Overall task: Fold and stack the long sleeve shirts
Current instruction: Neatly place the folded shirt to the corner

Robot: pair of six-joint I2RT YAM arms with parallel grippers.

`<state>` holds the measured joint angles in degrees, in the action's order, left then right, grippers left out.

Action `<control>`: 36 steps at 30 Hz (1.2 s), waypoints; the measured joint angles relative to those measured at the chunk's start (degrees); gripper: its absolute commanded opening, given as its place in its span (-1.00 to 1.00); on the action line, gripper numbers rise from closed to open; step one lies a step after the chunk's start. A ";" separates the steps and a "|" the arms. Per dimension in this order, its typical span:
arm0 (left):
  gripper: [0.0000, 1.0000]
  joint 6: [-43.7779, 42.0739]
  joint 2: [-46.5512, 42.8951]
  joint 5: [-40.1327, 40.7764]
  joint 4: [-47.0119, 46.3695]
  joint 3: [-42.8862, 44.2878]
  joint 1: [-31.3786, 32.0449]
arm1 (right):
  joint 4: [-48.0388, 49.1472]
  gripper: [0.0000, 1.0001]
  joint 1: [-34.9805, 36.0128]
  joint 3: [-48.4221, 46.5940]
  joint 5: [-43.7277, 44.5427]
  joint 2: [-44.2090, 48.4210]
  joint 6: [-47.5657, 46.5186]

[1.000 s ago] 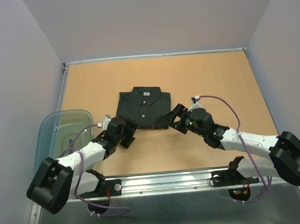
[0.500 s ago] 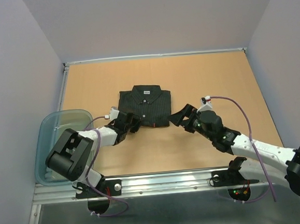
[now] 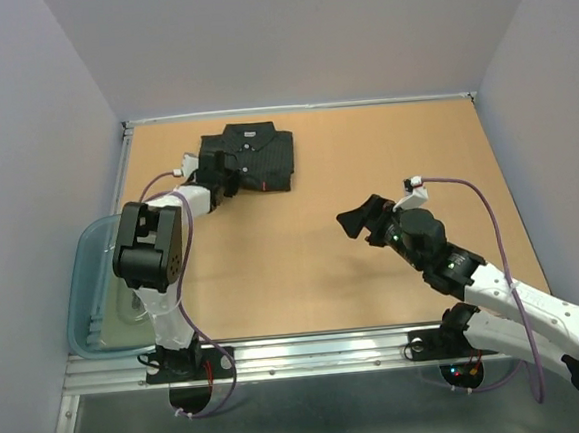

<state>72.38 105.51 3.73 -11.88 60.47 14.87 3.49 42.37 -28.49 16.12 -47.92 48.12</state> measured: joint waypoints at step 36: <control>0.53 -26.21 15.63 -14.16 25.11 28.11 -30.91 | -6.60 1.00 0.00 -6.73 3.21 -0.66 -8.26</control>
<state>46.17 121.14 -10.44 13.23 88.58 -16.03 -3.11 42.37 -35.22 19.33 -48.58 39.86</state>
